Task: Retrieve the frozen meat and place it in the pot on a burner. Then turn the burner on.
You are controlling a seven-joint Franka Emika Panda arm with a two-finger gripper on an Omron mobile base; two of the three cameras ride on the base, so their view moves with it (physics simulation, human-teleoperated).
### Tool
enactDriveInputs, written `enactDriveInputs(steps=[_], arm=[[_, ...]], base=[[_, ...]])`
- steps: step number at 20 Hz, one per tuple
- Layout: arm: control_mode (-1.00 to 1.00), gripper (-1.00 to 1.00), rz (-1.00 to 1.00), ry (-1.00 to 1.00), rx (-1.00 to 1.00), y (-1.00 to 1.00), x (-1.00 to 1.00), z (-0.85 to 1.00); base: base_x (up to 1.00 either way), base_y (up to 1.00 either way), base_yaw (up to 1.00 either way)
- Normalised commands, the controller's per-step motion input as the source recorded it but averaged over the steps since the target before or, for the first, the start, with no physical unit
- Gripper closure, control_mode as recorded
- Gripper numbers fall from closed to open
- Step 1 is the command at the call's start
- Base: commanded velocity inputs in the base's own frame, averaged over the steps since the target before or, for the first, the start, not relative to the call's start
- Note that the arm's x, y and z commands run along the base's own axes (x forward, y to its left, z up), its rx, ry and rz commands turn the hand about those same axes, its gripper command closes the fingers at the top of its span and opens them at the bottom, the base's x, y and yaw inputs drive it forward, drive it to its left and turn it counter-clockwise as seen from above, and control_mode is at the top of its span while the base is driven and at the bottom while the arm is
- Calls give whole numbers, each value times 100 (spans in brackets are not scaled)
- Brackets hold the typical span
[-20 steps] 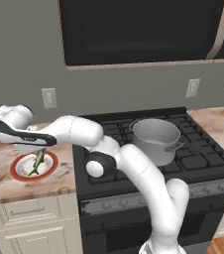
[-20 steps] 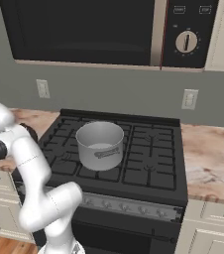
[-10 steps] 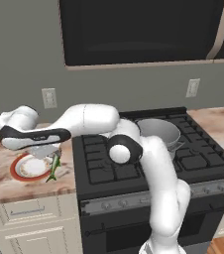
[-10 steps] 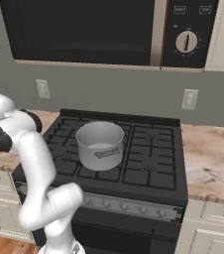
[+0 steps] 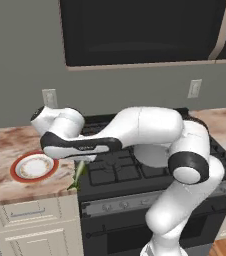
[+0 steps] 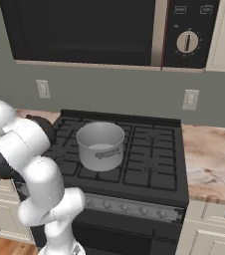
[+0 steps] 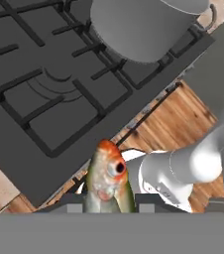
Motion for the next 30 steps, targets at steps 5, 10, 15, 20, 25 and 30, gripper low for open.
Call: enactDriveInputs(steps=[5, 10, 15, 20, 25, 30], arm=[[-100, 100, 4, -23, 22, -100, -49, 35], [-100, 100, 3, -12, 8, -100, -22, 42], [-100, 100, 0, -5, 18, -93, -1, 64], [-100, 100, 0, -3, 20, -74, -15, 77], [-100, 100, -10, 0, 14, -48, -1, 41], [-100, 100, -28, 6, 18, -51, 11, 2]], base=[[0, 0, 0], [0, 0, 0], [0, 0, 0], [0, 0, 0], [0, 0, 0], [0, 0, 0]])
